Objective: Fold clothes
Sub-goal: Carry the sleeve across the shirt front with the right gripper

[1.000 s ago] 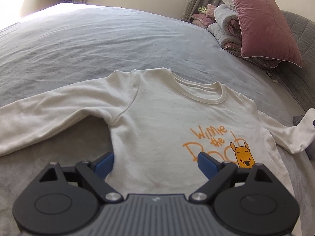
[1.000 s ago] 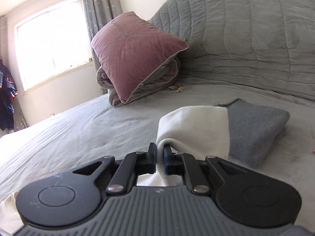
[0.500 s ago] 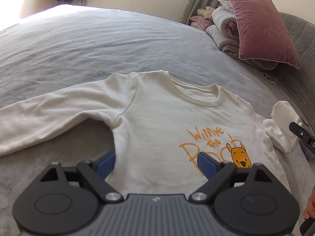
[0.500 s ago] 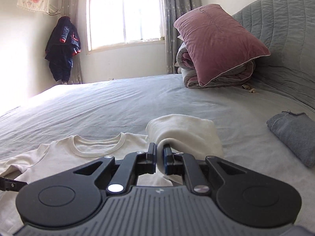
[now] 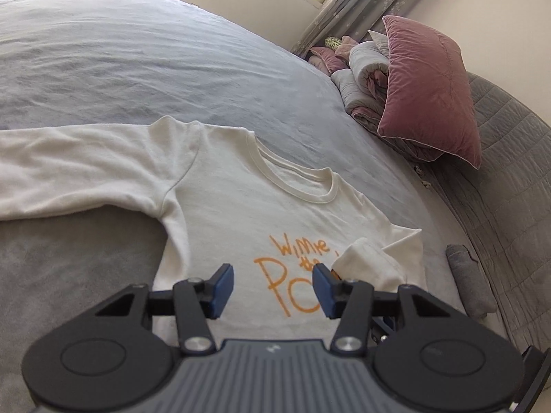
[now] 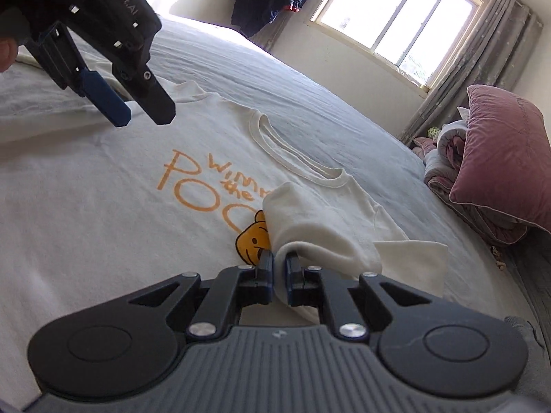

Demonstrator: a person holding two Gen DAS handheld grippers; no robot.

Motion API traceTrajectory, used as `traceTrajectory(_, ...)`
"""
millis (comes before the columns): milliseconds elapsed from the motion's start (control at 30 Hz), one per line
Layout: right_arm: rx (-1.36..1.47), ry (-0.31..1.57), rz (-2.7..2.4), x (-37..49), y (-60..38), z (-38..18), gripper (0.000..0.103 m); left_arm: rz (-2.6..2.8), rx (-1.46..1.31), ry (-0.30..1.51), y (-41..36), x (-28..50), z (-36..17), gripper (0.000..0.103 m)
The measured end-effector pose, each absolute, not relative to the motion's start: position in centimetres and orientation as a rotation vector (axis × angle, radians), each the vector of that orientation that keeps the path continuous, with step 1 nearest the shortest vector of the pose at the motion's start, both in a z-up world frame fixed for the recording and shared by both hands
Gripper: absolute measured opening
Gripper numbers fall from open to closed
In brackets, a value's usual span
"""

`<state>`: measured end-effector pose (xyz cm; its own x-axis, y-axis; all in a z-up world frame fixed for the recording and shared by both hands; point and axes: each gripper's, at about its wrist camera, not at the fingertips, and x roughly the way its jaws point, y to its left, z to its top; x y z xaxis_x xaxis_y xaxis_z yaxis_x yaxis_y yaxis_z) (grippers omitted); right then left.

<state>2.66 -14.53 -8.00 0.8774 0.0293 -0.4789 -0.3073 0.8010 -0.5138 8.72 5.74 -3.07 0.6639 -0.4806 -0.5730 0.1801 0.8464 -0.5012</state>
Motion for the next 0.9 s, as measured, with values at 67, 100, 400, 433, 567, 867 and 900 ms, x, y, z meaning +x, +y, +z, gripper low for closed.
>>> traceTrajectory(67,-0.688,0.445,0.181,2.1,-14.1,-8.2,0.011,-0.402,-0.391,0.716,5.3,8.2,-2.3,0.06)
traceTrajectory(100,-0.716,0.433,0.185,1.8,-14.0,-8.3,0.011,-0.414,-0.375,0.698,5.1,7.9,-2.0,0.063)
traceTrajectory(400,-0.954,0.356,0.26,-0.4,-13.0,-9.2,0.011,-0.639,-0.834,0.897,5.7,10.1,-7.3,0.075)
traceTrajectory(433,-0.972,0.354,0.266,-0.5,-13.0,-9.4,0.011,-0.649,-0.904,0.916,5.9,10.4,-8.1,0.079)
traceTrajectory(567,-1.026,0.341,0.277,-0.7,-13.0,-9.9,0.011,-0.637,-1.05,0.921,6.7,10.2,-9.6,0.082)
traceTrajectory(867,-1.064,0.335,0.295,-0.6,-13.1,-9.6,0.012,-0.629,-1.092,0.893,6.4,9.6,-9.7,0.085)
traceTrajectory(900,-1.067,0.333,0.295,-0.8,-13.0,-9.5,0.014,-0.629,-1.085,0.891,6.4,9.6,-9.6,0.085)
